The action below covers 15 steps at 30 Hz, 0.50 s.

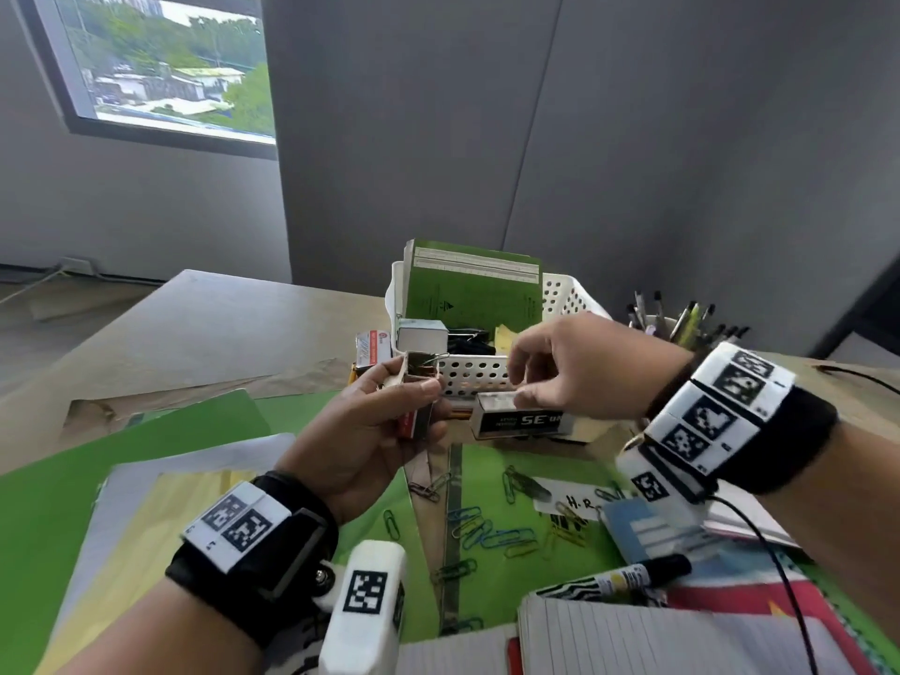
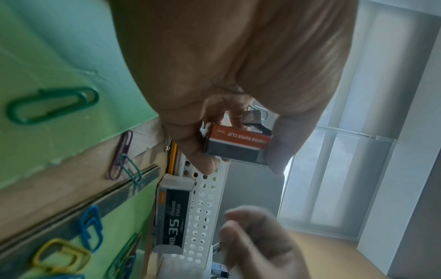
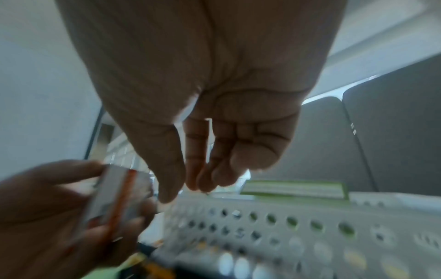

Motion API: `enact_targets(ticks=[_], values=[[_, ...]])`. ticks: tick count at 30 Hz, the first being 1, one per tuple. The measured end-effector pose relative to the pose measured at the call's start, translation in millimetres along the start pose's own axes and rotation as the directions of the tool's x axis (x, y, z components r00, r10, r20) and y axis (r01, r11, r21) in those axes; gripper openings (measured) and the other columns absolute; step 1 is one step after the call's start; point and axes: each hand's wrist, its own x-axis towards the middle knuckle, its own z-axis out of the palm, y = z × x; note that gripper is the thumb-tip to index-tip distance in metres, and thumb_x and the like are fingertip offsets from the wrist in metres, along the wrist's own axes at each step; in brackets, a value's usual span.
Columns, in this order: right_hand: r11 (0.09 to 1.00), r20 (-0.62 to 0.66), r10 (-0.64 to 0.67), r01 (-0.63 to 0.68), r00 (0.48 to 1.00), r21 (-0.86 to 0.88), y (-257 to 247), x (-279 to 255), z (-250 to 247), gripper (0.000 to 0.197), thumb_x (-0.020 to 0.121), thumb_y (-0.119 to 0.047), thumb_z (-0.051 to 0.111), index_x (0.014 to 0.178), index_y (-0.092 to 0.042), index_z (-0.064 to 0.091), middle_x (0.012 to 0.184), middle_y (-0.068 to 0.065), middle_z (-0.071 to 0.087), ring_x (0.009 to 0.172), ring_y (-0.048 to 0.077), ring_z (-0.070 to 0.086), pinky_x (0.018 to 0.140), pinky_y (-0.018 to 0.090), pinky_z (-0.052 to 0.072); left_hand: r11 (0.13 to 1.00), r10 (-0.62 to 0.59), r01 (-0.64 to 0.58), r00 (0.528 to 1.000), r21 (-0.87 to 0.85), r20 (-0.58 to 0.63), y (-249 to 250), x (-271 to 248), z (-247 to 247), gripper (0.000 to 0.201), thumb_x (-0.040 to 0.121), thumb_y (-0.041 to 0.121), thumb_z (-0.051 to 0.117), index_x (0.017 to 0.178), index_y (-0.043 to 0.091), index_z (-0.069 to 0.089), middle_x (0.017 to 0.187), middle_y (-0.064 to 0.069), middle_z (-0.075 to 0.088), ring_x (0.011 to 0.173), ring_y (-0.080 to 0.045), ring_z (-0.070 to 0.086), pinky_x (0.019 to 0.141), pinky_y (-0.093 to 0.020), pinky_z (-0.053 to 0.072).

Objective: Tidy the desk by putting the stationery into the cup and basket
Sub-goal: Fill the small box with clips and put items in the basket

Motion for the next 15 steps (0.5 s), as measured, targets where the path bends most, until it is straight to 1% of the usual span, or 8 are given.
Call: enact_targets(ticks=[2,3,4,6,8,10,12,15], values=[[0.998,0.233,0.049,-0.036,0.971,-0.059,-9.1,-18.5,18.0,0.032,0.087,-0.051,0.073,0.112,-0.032,0.067,0.097,-0.014,0.068,0.088,0.006,0.064,0.084,0.032,0.058,1.0,-0.004,0.004,1.0,0.005,0.004,-0.4,0.5,0.6,0.068,0.068,0.009,0.086,0.128,0.009,0.055,0.109,-0.015,0.066,0.092,-0.025,0.067,0.075,-0.035,0.06],[0.992,0.315,0.068,-0.032,0.947,-0.12,-10.5,-23.6,27.0,0.039,0.087,-0.052,0.072,0.119,-0.031,0.064,0.104,-0.013,0.067,0.092,0.009,0.063,0.087,0.034,0.057,1.0,-0.01,0.01,1.0,0.009,0.007,-0.3,0.5,1.3,0.066,0.068,0.008,0.086,0.127,0.009,0.056,0.11,-0.015,0.066,0.091,-0.025,0.067,0.075,-0.035,0.06],[0.983,0.354,0.077,-0.012,0.932,-0.181,-10.4,-24.7,35.6,0.042,0.089,-0.051,0.071,0.124,-0.03,0.061,0.11,-0.01,0.066,0.096,0.013,0.062,0.089,0.037,0.057,1.0,-0.017,0.017,1.0,0.012,0.013,-0.2,0.0,1.3,0.065,0.067,0.009,0.086,0.125,0.009,0.057,0.111,-0.015,0.066,0.091,-0.025,0.068,0.076,-0.035,0.061],[0.97,0.343,0.062,0.025,0.937,-0.243,-10.0,-21.9,47.3,0.037,0.091,-0.038,0.07,0.126,-0.03,0.06,0.115,-0.005,0.065,0.099,0.019,0.061,0.088,0.039,0.056,0.999,-0.035,0.035,0.999,0.012,0.041,-0.1,0.0,0.8,0.072,0.063,0.009,0.09,0.127,0.009,0.057,0.115,-0.015,0.067,0.093,-0.026,0.069,0.078,-0.036,0.061],[0.964,0.313,0.029,0.055,0.949,-0.258,-12.2,-14.4,54.3,0.032,0.092,-0.026,0.068,0.123,-0.028,0.062,0.113,-0.002,0.066,0.098,0.022,0.062,0.086,0.04,0.057,0.999,-0.05,0.049,0.996,0.009,0.07,0.7,-0.8,-0.1,0.083,0.057,0.012,0.097,0.129,0.01,0.056,0.118,-0.015,0.068,0.096,-0.027,0.07,0.08,-0.036,0.061],[0.958,0.308,-0.026,0.112,0.951,-0.265,-17.0,-8.1,57.0,0.027,0.09,-0.016,0.066,0.116,-0.026,0.066,0.11,-0.004,0.066,0.097,0.021,0.063,0.081,0.035,0.056,0.998,-0.058,0.057,0.995,0.012,0.077,0.9,-1.3,-0.9,0.087,0.054,0.014,0.099,0.129,0.01,0.056,0.118,-0.015,0.068,0.096,-0.028,0.07,0.081,-0.037,0.061],[0.954,0.315,-0.083,0.167,0.946,-0.249,-19.7,-4.1,57.6,0.027,0.087,-0.008,0.064,0.107,-0.025,0.071,0.103,-0.009,0.064,0.092,0.017,0.061,0.073,0.029,0.051,0.998,-0.069,0.069,0.995,0.012,0.074,1.2,-2.1,-0.9,0.084,0.055,0.012,0.098,0.128,0.009,0.057,0.116,-0.015,0.069,0.096,-0.029,0.07,0.081,-0.037,0.061],[0.965,0.346,-0.092,0.169,0.934,-0.199,-20.9,-0.4,55.9,0.021,0.082,-0.009,0.068,0.097,-0.023,0.072,0.094,-0.008,0.065,0.086,0.018,0.062,0.07,0.032,0.054,0.996,-0.088,0.088,0.994,0.014,0.066,1.2,-2.9,-0.2,0.066,0.065,0.007,0.087,0.124,0.009,0.058,0.116,-0.015,0.069,0.097,-0.03,0.07,0.083,-0.038,0.061]])
